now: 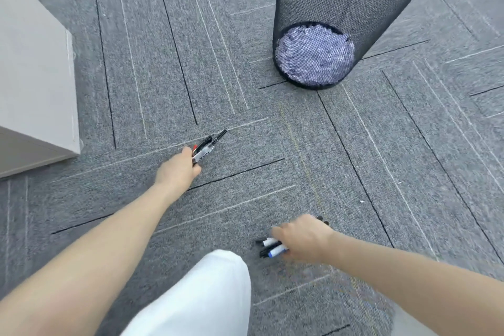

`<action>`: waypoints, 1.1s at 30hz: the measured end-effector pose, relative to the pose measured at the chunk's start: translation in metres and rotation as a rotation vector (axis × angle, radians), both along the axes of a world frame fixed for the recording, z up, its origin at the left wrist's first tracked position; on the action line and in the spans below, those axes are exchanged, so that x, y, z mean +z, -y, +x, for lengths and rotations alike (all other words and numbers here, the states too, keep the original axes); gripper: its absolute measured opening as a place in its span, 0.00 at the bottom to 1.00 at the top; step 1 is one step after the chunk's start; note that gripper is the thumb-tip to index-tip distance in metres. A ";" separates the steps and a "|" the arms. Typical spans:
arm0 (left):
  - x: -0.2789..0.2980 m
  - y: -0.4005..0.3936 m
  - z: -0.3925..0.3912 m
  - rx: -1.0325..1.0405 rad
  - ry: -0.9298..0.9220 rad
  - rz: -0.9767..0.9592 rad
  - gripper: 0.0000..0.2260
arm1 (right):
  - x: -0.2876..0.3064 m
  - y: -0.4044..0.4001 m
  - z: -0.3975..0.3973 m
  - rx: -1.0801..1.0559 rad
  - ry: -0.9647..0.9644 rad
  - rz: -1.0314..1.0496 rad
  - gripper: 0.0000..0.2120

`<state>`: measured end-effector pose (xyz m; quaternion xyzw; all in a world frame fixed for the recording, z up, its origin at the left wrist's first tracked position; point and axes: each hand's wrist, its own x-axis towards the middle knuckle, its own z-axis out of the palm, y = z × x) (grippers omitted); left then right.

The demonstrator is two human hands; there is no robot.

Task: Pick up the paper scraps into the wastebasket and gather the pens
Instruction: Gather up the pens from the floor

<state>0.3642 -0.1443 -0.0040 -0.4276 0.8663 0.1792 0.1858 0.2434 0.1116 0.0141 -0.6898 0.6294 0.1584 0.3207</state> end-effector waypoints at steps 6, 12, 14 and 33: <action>0.005 -0.001 -0.006 -0.015 0.066 0.018 0.07 | -0.003 0.004 -0.010 -0.024 -0.046 -0.032 0.15; 0.016 -0.006 -0.015 0.037 0.068 0.073 0.06 | 0.007 0.026 -0.017 -0.291 0.035 0.012 0.12; 0.027 -0.006 -0.021 0.132 -0.031 0.150 0.05 | 0.014 0.045 -0.033 -0.611 0.156 0.001 0.10; 0.509 -0.025 0.031 1.225 -1.317 0.773 0.11 | 0.521 0.221 0.036 -1.208 1.294 -0.291 0.12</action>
